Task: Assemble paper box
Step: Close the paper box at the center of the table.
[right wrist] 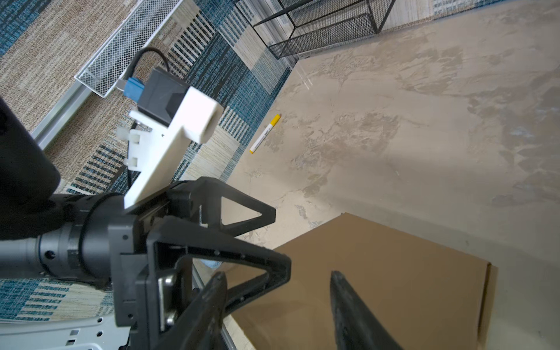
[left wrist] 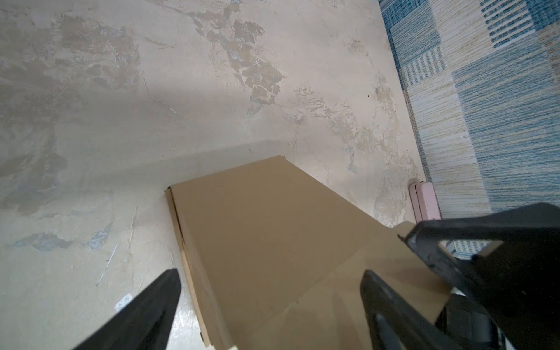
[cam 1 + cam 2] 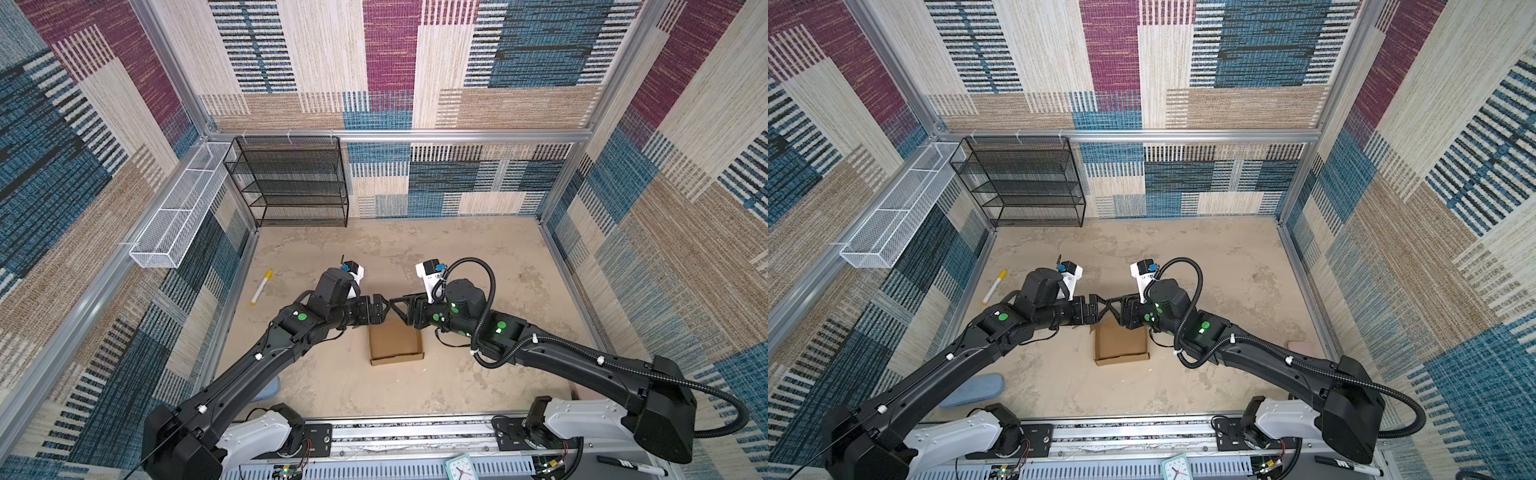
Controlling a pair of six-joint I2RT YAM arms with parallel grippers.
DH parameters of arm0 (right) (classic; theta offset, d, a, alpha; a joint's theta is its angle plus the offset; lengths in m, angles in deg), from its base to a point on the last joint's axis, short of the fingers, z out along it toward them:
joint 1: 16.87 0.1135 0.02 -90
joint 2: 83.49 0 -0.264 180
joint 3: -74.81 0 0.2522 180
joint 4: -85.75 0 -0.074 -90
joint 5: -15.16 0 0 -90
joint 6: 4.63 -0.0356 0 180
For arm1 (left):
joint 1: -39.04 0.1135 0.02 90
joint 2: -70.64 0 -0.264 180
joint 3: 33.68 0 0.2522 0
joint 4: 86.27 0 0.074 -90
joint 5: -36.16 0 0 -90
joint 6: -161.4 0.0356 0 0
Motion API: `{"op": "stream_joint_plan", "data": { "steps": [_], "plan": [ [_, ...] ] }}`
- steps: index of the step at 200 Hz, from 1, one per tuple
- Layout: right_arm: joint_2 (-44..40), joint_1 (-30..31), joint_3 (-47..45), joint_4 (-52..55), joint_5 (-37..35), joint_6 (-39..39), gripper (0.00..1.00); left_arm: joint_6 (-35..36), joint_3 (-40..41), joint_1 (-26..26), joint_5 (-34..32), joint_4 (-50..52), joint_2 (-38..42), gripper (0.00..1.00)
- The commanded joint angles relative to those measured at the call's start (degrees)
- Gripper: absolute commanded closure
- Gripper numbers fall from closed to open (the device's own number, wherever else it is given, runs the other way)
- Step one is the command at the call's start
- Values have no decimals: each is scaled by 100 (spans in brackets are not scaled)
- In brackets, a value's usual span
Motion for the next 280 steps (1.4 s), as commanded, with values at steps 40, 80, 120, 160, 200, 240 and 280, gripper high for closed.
{"op": "stream_joint_plan", "data": {
  "steps": [40, 80, 120, 160, 200, 240, 280],
  "plan": [
    [-157, 9, -572, -414, 100, -399, 43, -285, 697, 24, 256, -374, 203, 5],
    [-237, 7, -1038, -637, 159, -607, 43, -414, 1224, 29, 261, -543, 318, 5],
    [-292, 9, -1533, -871, 223, -834, 43, -638, 1726, 29, 276, -820, 402, 6],
    [-315, 4, -1919, -1102, 267, -1059, 44, -797, 2079, 29, 346, -1096, 403, 6],
    [-346, 11, -2137, -1145, 237, -1184, 44, -829, 2355, 29, 322, -1279, 368, 7],
    [-350, 18, -2389, -1105, 90, -1327, 44, -817, 2588, 29, 338, -1417, 289, 7],
    [-123, 78, -2481, -1162, 18, -1413, 44, -867, 2819, 21, 379, -1718, 80, 7]
  ]
}}
